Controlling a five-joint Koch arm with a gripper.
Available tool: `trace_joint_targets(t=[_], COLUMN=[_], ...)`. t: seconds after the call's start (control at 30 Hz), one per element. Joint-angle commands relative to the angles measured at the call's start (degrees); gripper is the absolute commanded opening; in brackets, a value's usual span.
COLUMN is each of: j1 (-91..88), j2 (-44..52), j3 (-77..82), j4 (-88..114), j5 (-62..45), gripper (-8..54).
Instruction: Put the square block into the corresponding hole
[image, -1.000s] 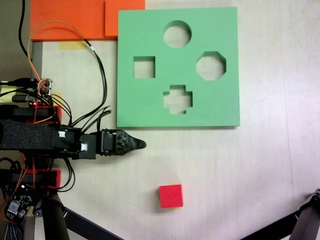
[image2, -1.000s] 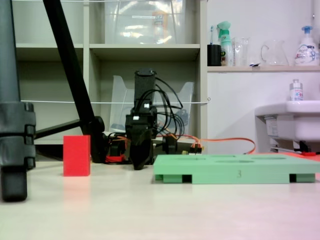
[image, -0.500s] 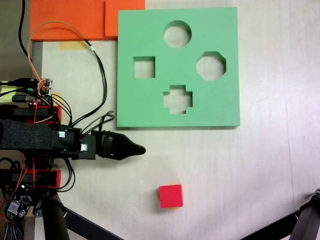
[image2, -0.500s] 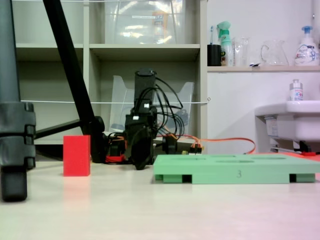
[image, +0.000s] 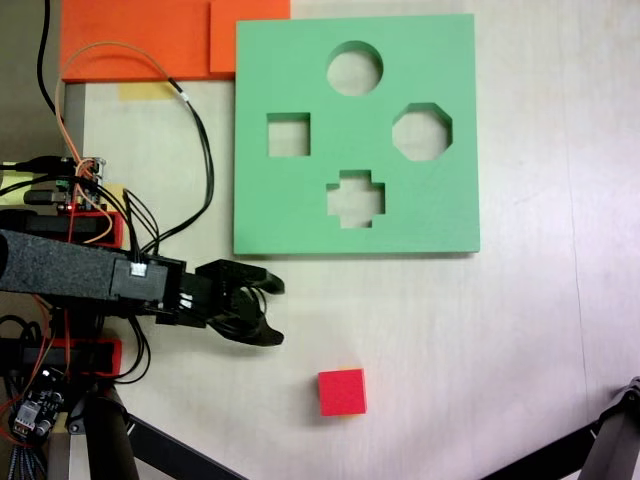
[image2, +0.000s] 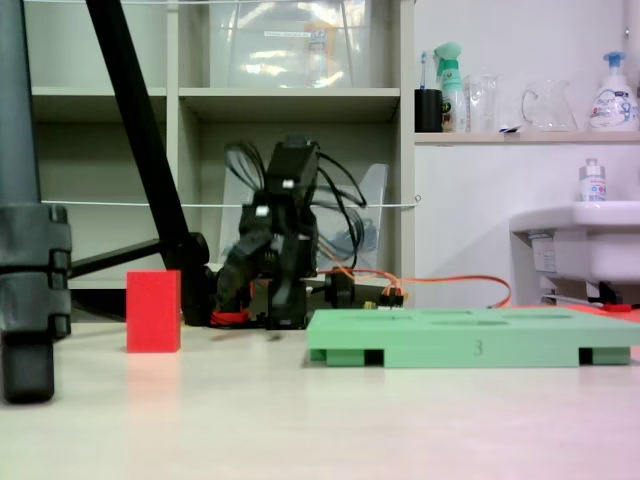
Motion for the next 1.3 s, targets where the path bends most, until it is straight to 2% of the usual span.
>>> trace_joint_targets(t=[0.0, 0.1, 0.2, 0.37, 0.43, 0.47, 0.53, 0.63, 0.67, 0.8, 0.9, 1.27], j1=[0.53, 0.79, 2.81, 8.17, 9.76, 10.02, 10.99, 11.25, 11.34, 11.34, 11.43, 14.50], j2=[3.60, 2.99, -2.11, -19.78, -27.60, -30.06, -32.87, -37.97, -39.29, -44.47, -47.72, -52.38], j3=[-8.44, -17.84, -30.76, -56.07, -66.09, -68.91, -71.28, -73.65, -73.74, -74.09, -74.97, -74.97], j4=[12.04, 19.16, 28.74, 45.09, 51.59, 53.09, 53.61, 53.88, 53.88, 53.88, 53.88, 53.88], j5=[4.39, 4.92, 5.01, 0.88, -2.72, -3.69, -3.78, -3.78, -3.87, -5.71, -8.17, -11.87], gripper=[29.4, 29.4, 28.1, 28.7, 37.8, 39.8, 41.0, 48.8, 49.5, 49.6, 52.1, 52.1])
